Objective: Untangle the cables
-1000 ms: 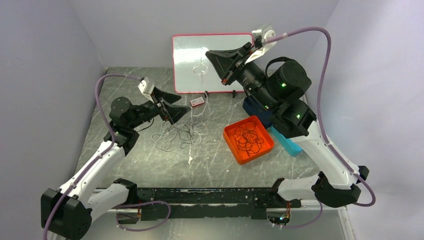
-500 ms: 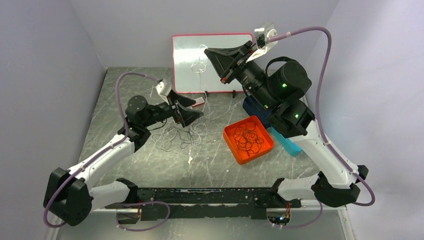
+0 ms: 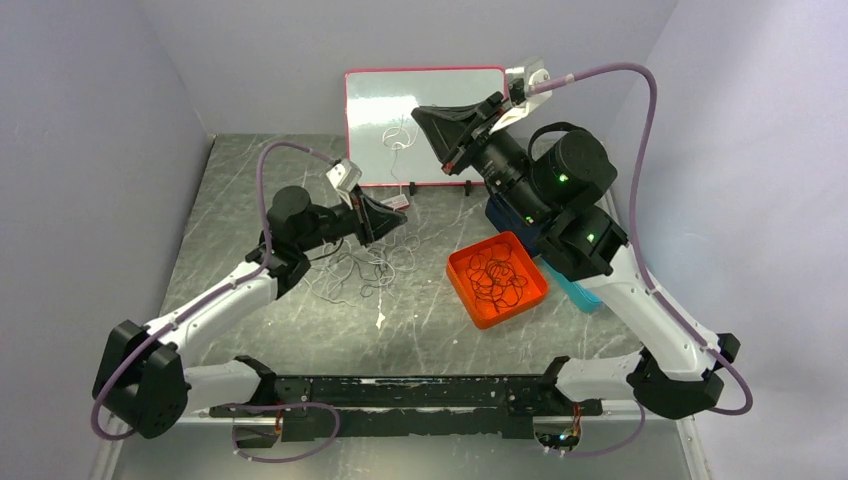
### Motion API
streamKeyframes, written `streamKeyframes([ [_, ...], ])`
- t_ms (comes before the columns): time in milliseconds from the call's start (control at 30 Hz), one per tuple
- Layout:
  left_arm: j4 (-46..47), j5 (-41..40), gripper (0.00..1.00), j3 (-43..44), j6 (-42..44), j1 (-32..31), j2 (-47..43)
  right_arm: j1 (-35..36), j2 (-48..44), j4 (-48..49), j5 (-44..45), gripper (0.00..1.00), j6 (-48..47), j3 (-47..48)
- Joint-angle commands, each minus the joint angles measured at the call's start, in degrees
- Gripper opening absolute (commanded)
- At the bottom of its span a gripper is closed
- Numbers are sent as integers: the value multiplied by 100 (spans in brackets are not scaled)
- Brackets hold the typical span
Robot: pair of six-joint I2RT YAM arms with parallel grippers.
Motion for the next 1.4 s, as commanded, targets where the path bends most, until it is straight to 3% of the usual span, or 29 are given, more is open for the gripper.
streamKeyframes([
  [0, -424, -575, 10, 253, 362, -38, -498, 2, -330, 101, 443, 0, -91, -273],
  [267, -1881, -2009, 7, 1197, 1102, -14, -1231, 6, -1009, -69, 1467, 0, -67, -1173],
  [467, -2716, -2168, 7, 2889, 1532, 75, -691, 2, -1486, -271, 1876, 0, 209, -1953],
  [667, -3127, -2344, 7, 4039, 1634, 89, -125, 3, -1707, -328, 1575, 0, 520, -2697],
  [867, -3362, -2651, 7, 4671, 1685, 99, 106, 4, -1848, -265, 1506, 0, 756, -3369],
  [1200, -3512, -2768, 7, 5202, 1662, 136, 243, 5, -1882, -348, 2237, 0, 1353, -4506],
  [1367, -3534, -2543, 7, 5269, 1640, 146, 271, 6, -1825, 77, 1904, 1, 1384, -4804],
])
